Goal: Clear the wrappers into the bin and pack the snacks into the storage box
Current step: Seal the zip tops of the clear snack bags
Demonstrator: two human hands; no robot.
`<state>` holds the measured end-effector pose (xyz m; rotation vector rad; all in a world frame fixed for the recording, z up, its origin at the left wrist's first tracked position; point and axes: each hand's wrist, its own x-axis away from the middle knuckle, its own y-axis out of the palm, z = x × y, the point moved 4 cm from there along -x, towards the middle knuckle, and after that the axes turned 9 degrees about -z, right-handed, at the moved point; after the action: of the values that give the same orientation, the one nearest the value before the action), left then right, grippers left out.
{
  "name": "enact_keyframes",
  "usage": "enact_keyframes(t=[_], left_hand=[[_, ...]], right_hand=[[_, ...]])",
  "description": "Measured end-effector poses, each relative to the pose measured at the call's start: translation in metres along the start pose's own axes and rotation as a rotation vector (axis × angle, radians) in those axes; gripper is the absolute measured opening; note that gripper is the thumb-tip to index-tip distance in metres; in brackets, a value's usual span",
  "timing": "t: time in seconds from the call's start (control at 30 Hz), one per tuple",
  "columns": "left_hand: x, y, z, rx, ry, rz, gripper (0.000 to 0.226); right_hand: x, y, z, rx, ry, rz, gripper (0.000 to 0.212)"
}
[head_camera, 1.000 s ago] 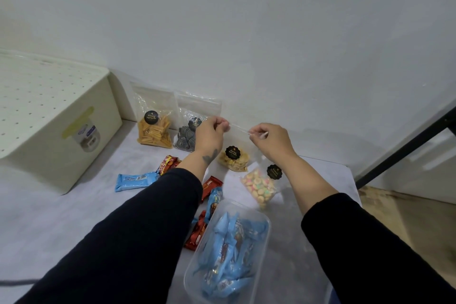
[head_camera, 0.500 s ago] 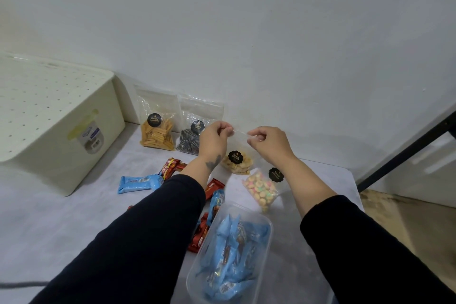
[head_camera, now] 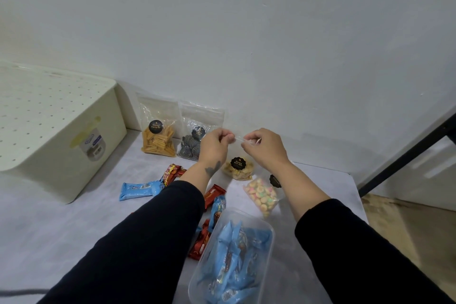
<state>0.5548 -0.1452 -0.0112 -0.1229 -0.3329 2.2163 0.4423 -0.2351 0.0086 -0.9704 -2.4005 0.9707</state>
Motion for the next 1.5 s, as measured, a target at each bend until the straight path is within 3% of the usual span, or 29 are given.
enact_keyframes(t=[0.67,0.8,1.07,1.17,1.3,1.5], left_hand=[[-0.006,0.004,-0.003,-0.064,0.037,-0.027,0.012],[-0.009,0.002,-0.001,0.006,-0.010,0.036,0.013],[-0.014,0.010,0.007,-0.031,0.018,0.106,0.005],[-0.008,0.013,0.005,-0.010,-0.066,0.209,0.023],[-0.004,0.022,0.004,0.089,-0.158,0.051,0.035],[-0.002,0.021,0.002,0.362,-0.189,-0.057,0.023]], right_hand=[[0.001,0.007,-0.010,0.006,0.023,0.048,0.011],[0.000,-0.002,-0.007,0.017,0.005,-0.004,0.017],[0.008,-0.015,0.009,-0.048,0.121,0.085,0.019],[0.011,-0.013,0.010,-0.134,0.114,0.144,0.015],[0.015,-0.011,0.006,-0.204,0.033,0.113,0.015],[0.019,-0.009,0.004,-0.231,-0.001,0.108,0.015]])
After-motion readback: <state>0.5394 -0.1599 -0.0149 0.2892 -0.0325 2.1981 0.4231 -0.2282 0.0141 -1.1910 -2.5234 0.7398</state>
